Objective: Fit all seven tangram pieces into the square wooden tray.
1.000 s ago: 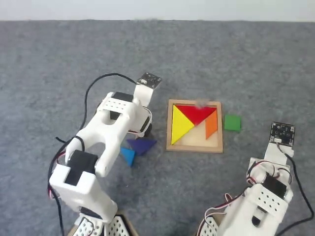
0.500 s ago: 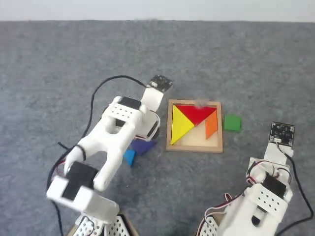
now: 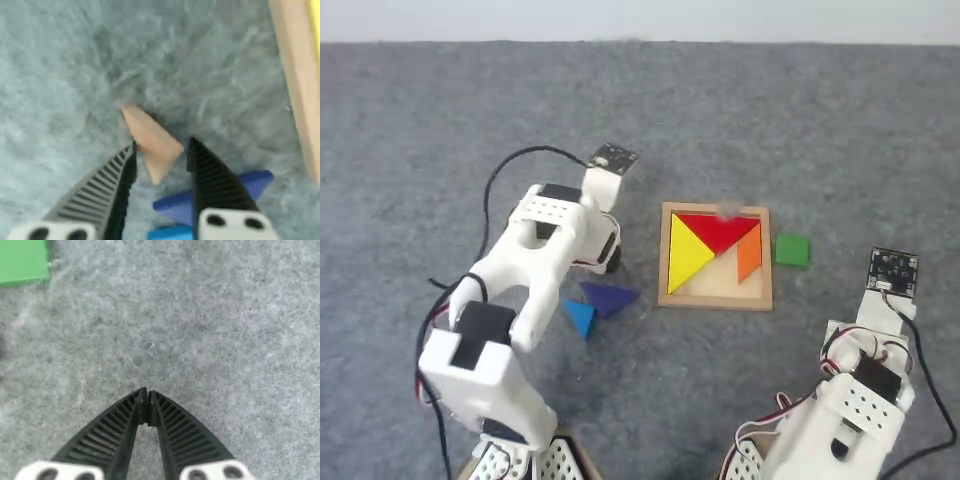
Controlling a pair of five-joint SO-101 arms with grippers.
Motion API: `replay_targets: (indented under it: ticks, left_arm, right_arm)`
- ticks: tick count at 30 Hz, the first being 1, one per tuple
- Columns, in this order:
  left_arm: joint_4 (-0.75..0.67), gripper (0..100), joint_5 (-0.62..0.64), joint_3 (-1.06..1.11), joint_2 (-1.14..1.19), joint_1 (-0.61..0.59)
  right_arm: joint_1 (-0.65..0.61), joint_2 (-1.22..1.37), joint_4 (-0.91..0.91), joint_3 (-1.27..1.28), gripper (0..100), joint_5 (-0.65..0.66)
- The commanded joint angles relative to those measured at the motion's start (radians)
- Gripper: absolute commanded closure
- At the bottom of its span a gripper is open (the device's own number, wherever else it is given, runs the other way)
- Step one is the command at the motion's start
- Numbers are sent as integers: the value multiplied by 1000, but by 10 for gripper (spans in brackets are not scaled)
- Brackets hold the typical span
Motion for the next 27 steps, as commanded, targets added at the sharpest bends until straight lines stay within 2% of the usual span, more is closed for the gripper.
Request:
replay_targets:
  ticks: [1,10,17,27]
  left_arm:
    - [17,841,-43,-18,2,-32]
    - [17,855,-54,-39,-9,-28]
    - [124,865,-54,-179,-11,0]
    - [87,865,-54,-185,5,46]
  right_arm:
    - [-8,-27,12,-11,992,9]
    - [-8,-27,12,-11,992,9]
    - [-8,-27,10,-11,992,11]
    - [-8,-27,7,-11,992,11]
